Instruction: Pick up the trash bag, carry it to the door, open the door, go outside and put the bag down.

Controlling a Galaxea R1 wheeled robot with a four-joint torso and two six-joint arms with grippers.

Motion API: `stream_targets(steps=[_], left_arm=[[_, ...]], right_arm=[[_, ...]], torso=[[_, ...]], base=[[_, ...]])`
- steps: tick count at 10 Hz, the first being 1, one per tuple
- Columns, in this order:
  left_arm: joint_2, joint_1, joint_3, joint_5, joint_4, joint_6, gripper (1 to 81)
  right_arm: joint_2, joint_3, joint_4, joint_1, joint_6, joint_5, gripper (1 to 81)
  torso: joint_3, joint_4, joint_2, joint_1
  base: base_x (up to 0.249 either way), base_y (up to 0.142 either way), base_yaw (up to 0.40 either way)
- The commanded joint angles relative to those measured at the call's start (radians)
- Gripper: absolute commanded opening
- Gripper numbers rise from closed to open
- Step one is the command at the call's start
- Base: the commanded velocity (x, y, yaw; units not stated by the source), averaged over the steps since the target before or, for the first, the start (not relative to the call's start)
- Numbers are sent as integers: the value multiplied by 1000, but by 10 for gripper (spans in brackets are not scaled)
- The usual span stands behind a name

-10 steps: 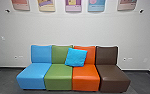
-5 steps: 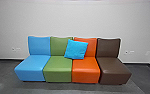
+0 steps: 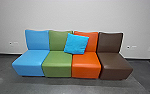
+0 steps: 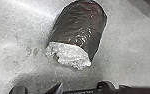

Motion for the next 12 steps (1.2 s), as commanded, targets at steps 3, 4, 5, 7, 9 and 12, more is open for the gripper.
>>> stream_targets(steps=[3, 4, 5, 7, 9, 12], left_arm=[[46, -95, -85, 86, -37, 1, 811], [60, -95, -101, 92, -37, 1, 811], [64, -95, -101, 94, -38, 1, 811], [55, -104, -86, 110, -64, 3, 811], [40, -121, -52, 166, -80, 3, 811], [21, -133, 4, 158, -89, 3, 811]], right_arm=[[-60, 26, 27, 72, 2, -59, 811], [-60, 29, 27, 74, 2, -61, 811], [-63, 35, 28, 75, 2, -59, 811], [-63, 40, 27, 78, 2, -59, 811], [-61, 46, 28, 86, 2, -61, 811], [-64, 52, 27, 89, 2, -61, 811]], torso=[[-4, 0, -171, 109], [-37, 0, -209, 133], [-101, 0, -247, 156], [-128, 0, -299, 187], [-197, 0, -372, 233], [-291, 0, -480, 302]], base=[[0, 0, 0], [0, 0, 0], [0, 0, 0], [0, 0, 0], [0, 0, 0], [0, 0, 0]])
